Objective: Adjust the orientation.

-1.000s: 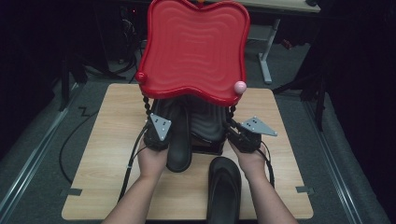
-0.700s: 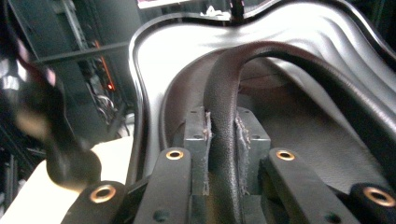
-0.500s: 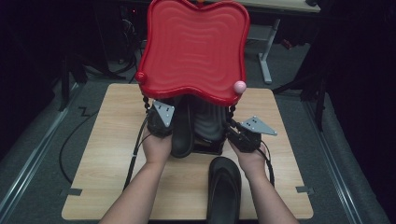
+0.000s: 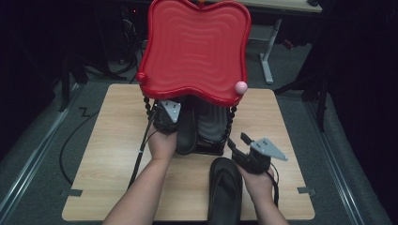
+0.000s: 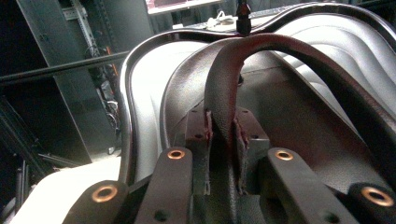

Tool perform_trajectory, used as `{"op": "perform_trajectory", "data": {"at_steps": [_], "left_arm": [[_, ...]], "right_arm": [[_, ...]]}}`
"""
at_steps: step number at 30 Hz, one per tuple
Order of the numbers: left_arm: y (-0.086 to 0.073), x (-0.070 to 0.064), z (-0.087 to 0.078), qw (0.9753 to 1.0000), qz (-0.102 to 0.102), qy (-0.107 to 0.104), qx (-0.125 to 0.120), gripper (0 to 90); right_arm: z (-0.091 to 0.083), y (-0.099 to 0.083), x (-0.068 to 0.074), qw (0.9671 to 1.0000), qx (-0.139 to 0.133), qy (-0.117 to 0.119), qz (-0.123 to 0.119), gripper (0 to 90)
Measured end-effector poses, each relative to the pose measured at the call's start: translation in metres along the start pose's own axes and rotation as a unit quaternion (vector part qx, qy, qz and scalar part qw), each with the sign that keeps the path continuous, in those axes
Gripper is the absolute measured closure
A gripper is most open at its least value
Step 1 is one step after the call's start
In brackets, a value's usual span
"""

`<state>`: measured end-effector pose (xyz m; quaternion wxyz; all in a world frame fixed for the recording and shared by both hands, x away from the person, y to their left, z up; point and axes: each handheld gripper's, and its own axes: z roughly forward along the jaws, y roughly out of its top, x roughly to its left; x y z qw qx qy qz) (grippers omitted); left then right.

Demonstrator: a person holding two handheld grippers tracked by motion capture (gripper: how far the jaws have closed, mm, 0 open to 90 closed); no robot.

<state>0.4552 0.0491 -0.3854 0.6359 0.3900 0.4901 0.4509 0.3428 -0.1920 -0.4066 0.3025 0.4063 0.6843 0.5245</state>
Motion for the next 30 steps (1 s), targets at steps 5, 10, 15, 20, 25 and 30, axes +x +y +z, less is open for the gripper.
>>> {"op": "perform_trajectory", "data": {"at_steps": [5,10,15,20,25,30], "left_arm": [[0.001,0.0,0.0,1.0,-0.007,0.001,0.003,77.6],[0.002,0.001,-0.001,0.9998,-0.017,-0.001,0.005,77.2],[0.004,0.002,0.0,0.9997,-0.023,-0.005,0.007,75.5],[0.008,0.007,-0.003,0.9982,-0.051,-0.02,0.027,65.8],[0.015,0.013,-0.03,0.9967,-0.064,-0.046,0.019,51.1],[0.01,0.025,-0.087,0.9932,-0.083,-0.073,0.035,47.3]], "right_arm": [[-0.007,-0.008,0.04,0.9977,-0.003,0.053,-0.042,52.6],[0.029,-0.004,0.073,0.9936,0.028,0.089,-0.064,56.8],[0.061,-0.007,0.087,0.9896,0.062,0.113,-0.065,59.9],[0.067,-0.009,0.09,0.9888,0.066,0.109,-0.077,65.2],[0.07,-0.008,0.093,0.9886,0.063,0.109,-0.081,68.4],[0.072,-0.007,0.095,0.9889,0.059,0.11,-0.081,68.4]]}}
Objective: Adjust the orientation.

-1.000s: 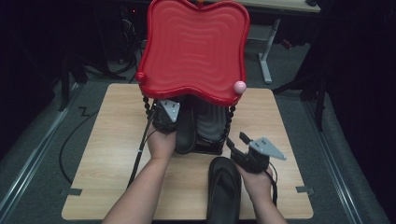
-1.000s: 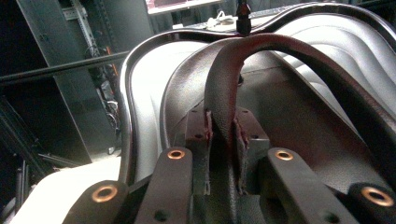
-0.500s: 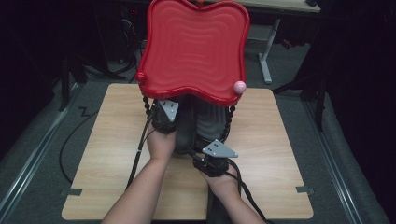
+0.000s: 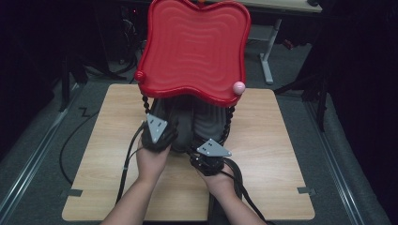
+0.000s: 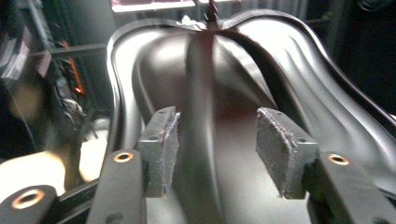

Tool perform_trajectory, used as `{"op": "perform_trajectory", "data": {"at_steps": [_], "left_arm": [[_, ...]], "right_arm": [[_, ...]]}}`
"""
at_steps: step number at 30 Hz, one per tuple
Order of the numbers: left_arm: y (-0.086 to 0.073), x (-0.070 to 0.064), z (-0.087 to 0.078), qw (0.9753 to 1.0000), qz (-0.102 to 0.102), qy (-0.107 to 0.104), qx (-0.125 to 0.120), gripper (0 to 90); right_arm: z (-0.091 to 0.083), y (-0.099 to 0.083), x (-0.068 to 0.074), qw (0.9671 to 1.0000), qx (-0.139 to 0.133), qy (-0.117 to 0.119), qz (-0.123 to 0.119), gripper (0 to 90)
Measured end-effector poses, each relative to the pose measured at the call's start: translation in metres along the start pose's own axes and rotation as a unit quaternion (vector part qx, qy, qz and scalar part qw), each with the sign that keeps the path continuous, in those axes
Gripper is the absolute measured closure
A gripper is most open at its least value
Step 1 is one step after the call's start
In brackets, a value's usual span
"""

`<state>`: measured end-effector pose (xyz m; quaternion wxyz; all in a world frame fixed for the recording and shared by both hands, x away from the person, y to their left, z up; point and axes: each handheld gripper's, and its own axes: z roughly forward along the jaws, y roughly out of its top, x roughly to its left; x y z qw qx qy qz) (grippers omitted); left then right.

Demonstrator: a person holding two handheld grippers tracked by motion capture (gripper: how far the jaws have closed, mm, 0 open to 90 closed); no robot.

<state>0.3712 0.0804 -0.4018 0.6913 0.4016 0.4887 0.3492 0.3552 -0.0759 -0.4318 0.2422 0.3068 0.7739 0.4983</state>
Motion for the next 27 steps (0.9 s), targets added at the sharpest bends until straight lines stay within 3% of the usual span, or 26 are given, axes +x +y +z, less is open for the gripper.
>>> {"op": "perform_trajectory", "data": {"at_steps": [1,3,5,6,8,9,17,20,24,27], "left_arm": [[-0.004,0.003,-0.016,0.9998,-0.018,-0.003,0.007,46.8],[-0.013,0.005,-0.035,0.9994,-0.028,-0.009,0.018,44.6],[-0.021,0.007,-0.052,0.9994,-0.022,-0.007,0.025,43.0],[-0.025,0.009,-0.059,0.9992,-0.028,-0.008,0.029,43.2],[-0.033,0.01,-0.067,0.9988,-0.027,-0.009,0.041,43.4],[-0.039,0.01,-0.068,0.9987,-0.016,-0.008,0.047,43.4],[-0.047,0.005,-0.047,0.999,-0.018,0.001,0.041,44.1],[-0.048,0.004,-0.039,0.9992,-0.015,0.003,0.036,44.1],[-0.049,0.003,-0.038,0.9995,-0.01,0.002,0.03,46.0],[-0.049,0.003,-0.039,0.9995,-0.011,0.002,0.029,46.1]], "right_arm": [[0.0,0.0,0.0,1.0,0.0,-0.001,-0.003,68.5],[0.001,0.001,0.001,1.0,-0.002,-0.002,-0.004,68.4],[0.003,0.001,0.001,1.0,-0.003,-0.002,-0.006,68.3],[0.004,0.002,0.001,1.0,-0.004,-0.003,-0.006,68.3],[0.005,0.002,0.001,1.0,-0.006,-0.004,-0.004,68.3],[0.006,0.003,0.001,1.0,-0.006,-0.003,-0.003,68.3],[0.012,0.009,0.003,1.0,-0.004,-0.004,-0.008,68.2],[0.001,0.01,0.0,0.9998,-0.019,-0.01,0.003,65.0],[-0.035,0.003,-0.015,0.996,-0.054,-0.067,0.023,53.9],[-0.056,-0.002,-0.04,0.9884,-0.07,-0.124,0.053,51.8]]}}
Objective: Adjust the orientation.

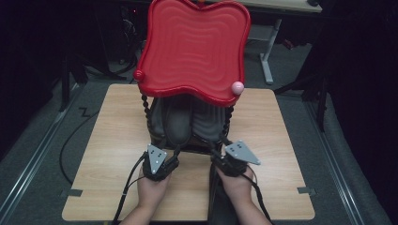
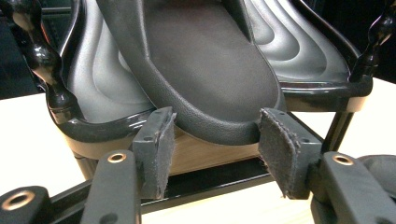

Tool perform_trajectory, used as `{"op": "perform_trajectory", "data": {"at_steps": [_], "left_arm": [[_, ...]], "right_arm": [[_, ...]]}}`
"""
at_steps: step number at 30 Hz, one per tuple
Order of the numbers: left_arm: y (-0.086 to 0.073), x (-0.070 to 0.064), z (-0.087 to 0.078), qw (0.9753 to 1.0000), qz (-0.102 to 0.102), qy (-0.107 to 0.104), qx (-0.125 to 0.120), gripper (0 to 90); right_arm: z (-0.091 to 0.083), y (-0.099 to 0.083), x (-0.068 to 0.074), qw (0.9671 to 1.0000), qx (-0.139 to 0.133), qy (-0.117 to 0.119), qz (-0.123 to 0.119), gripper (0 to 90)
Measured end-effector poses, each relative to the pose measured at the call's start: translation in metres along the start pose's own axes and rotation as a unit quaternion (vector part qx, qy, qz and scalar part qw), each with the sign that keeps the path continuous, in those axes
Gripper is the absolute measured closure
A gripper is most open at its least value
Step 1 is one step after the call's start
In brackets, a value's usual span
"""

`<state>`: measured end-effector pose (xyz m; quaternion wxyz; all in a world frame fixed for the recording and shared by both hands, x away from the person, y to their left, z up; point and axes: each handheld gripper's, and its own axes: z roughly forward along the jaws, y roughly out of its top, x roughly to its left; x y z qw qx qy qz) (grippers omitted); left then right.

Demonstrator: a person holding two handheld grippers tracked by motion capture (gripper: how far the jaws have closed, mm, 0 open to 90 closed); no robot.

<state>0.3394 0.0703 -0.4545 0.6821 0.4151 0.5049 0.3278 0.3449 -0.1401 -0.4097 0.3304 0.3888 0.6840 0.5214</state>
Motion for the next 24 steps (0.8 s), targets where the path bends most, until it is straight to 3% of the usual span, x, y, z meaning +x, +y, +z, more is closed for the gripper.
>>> {"op": "perform_trajectory", "data": {"at_steps": [2,5,7,10,11,14,17,22,24], "left_arm": [[0.0,0.0,0.0,1.0,-0.003,0.001,0.0,45.9],[-0.001,0.0,0.0,1.0,-0.001,0.002,-0.002,46.1],[-0.002,-0.002,0.0,1.0,0.005,0.003,-0.004,46.6],[-0.003,-0.004,0.001,1.0,0.006,0.005,-0.002,47.4],[-0.004,-0.004,0.001,1.0,0.007,0.005,-0.002,48.2],[-0.005,-0.006,0.002,1.0,0.004,-0.002,0.002,46.9],[-0.005,-0.01,0.004,1.0,0.008,0.001,-0.002,48.5],[-0.001,-0.007,0.011,0.9999,-0.008,0.01,-0.007,49.5],[-0.001,-0.008,0.014,0.9999,-0.003,0.011,-0.007,49.6]], "right_arm": [[0.002,0.002,-0.014,0.9995,0.007,-0.015,0.026,51.3],[0.017,0.005,-0.027,0.9986,0.021,-0.034,0.035,53.2],[0.028,0.006,-0.03,0.998,0.031,-0.041,0.037,59.1],[0.037,0.007,-0.03,0.9986,0.033,-0.032,0.028,75.3],[0.037,0.007,-0.028,0.9986,0.032,-0.039,0.018,75.8],[0.037,0.007,-0.035,0.999,0.032,-0.028,0.012,75.9],[0.037,0.008,-0.045,0.9988,0.037,-0.028,0.011,75.9],[0.038,0.008,-0.058,0.9986,0.04,-0.032,0.011,75.8],[0.038,0.008,-0.06,0.9987,0.038,-0.031,0.013,75.8]]}}
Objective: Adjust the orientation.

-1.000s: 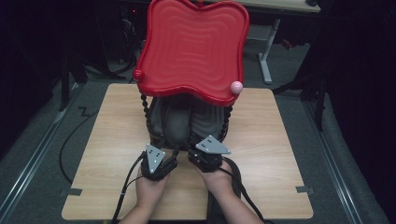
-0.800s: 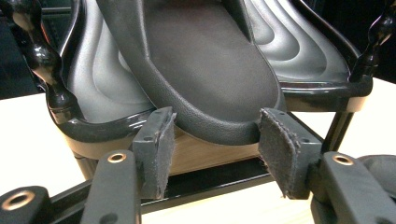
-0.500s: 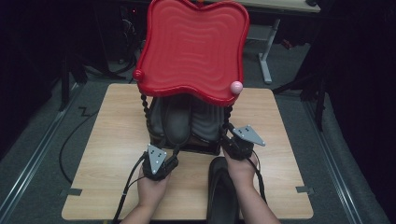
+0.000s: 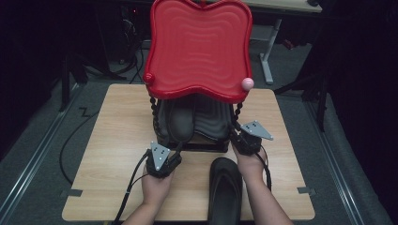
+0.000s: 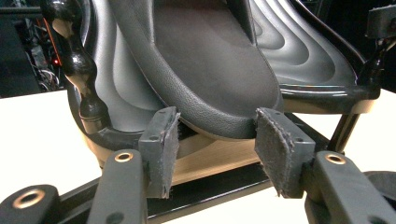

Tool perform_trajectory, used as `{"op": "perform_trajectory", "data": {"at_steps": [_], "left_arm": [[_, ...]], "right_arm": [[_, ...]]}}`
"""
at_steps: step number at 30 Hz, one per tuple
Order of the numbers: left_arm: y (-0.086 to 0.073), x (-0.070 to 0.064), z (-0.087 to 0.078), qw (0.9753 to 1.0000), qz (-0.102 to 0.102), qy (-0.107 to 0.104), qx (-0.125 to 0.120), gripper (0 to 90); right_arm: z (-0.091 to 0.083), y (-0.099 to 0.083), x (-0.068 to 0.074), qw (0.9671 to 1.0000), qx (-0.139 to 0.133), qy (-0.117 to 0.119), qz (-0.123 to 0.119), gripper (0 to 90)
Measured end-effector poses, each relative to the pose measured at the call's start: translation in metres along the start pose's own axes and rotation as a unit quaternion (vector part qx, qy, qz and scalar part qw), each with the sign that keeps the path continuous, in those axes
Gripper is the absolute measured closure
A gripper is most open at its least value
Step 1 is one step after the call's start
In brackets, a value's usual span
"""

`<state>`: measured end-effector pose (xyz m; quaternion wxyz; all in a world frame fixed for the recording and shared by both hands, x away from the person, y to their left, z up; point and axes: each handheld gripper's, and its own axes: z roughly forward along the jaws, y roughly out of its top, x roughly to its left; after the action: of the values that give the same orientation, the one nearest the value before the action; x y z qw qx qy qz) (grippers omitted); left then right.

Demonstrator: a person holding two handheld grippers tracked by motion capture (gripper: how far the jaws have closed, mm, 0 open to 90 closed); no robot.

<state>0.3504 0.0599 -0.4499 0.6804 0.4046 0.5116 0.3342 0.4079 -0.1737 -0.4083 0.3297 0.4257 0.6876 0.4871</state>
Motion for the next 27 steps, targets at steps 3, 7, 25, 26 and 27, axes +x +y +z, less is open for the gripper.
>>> {"op": "perform_trajectory", "data": {"at_steps": [3,7,25,26,27], "left_arm": [[0.003,0.001,0.005,0.9999,-0.009,0.005,-0.005,49.9],[0.011,0.005,0.013,0.9997,-0.008,0.019,-0.014,52.4],[0.008,0.007,0.039,0.9994,0.021,0.025,0.013,61.4],[0.008,0.006,0.041,0.9993,0.022,0.025,0.015,61.4],[0.008,0.006,0.042,0.9994,0.02,0.025,0.015,61.4]], "right_arm": [[0.0,0.0,0.0,1.0,-0.001,-0.002,-0.001,75.8],[0.0,-0.001,-0.001,1.0,-0.002,-0.001,-0.001,75.8],[0.0,-0.001,-0.002,1.0,-0.003,0.004,0.0,75.8],[0.0,-0.001,-0.002,1.0,-0.002,0.004,0.0,75.8],[0.0,-0.001,-0.002,1.0,-0.002,0.004,-0.001,75.8]]}}
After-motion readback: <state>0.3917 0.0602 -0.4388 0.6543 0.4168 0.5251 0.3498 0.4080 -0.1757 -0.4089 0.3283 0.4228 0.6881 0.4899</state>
